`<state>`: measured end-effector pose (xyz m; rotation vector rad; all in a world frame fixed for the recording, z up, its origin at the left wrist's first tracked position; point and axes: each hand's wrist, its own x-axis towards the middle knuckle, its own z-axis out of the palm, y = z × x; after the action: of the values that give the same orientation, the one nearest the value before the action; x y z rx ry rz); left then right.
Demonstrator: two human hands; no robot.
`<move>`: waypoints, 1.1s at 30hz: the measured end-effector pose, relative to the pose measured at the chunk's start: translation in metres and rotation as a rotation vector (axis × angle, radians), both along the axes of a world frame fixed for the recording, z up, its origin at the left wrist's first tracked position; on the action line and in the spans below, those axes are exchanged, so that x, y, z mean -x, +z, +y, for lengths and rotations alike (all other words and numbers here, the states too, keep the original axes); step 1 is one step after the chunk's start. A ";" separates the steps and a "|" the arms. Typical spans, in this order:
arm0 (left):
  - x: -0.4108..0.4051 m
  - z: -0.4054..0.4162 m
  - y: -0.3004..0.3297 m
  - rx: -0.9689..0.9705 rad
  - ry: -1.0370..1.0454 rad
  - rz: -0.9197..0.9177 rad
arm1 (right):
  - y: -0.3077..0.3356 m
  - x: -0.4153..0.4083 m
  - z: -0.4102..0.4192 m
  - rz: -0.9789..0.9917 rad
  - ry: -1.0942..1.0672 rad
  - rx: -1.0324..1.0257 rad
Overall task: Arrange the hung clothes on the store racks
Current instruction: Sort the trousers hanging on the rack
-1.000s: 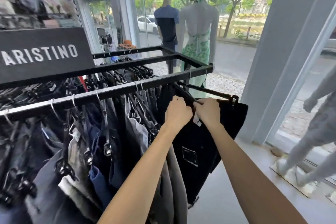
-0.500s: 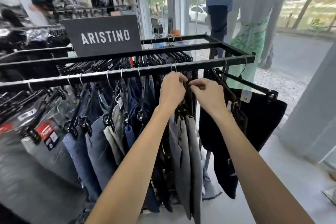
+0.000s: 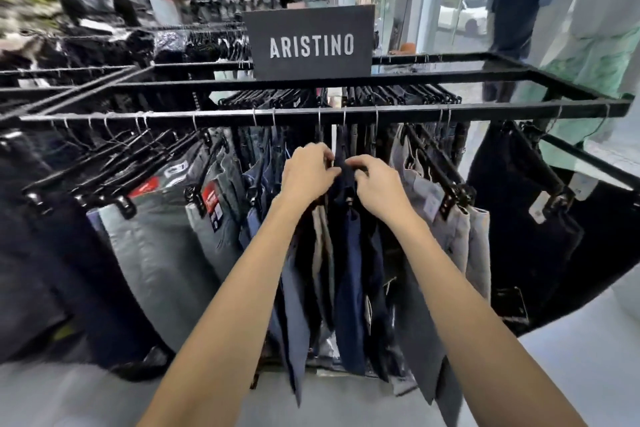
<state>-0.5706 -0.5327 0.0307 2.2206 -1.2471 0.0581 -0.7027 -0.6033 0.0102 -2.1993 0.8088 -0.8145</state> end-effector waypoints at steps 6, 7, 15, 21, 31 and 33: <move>-0.018 0.017 -0.008 -0.161 -0.129 0.105 | -0.003 -0.011 -0.003 -0.034 0.004 -0.236; -0.016 0.017 -0.007 -0.191 -0.130 0.090 | 0.000 -0.011 -0.003 -0.091 0.018 -0.366; -0.032 0.013 -0.021 -0.198 -0.244 0.058 | -0.006 -0.023 0.005 -0.391 0.075 -0.791; -0.063 0.018 -0.035 -0.174 -0.262 0.097 | -0.002 -0.035 0.009 -0.339 0.027 -0.727; -0.054 0.027 -0.022 -0.051 -0.338 0.372 | -0.001 -0.048 0.017 -0.102 -0.160 -0.402; -0.064 0.036 -0.009 0.023 -0.378 0.601 | -0.001 -0.054 0.016 -0.019 -0.160 -0.334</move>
<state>-0.5067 -0.4963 0.0218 1.7455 -1.2667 -0.6845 -0.6486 -0.5875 0.0087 -1.8480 1.0402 -0.7158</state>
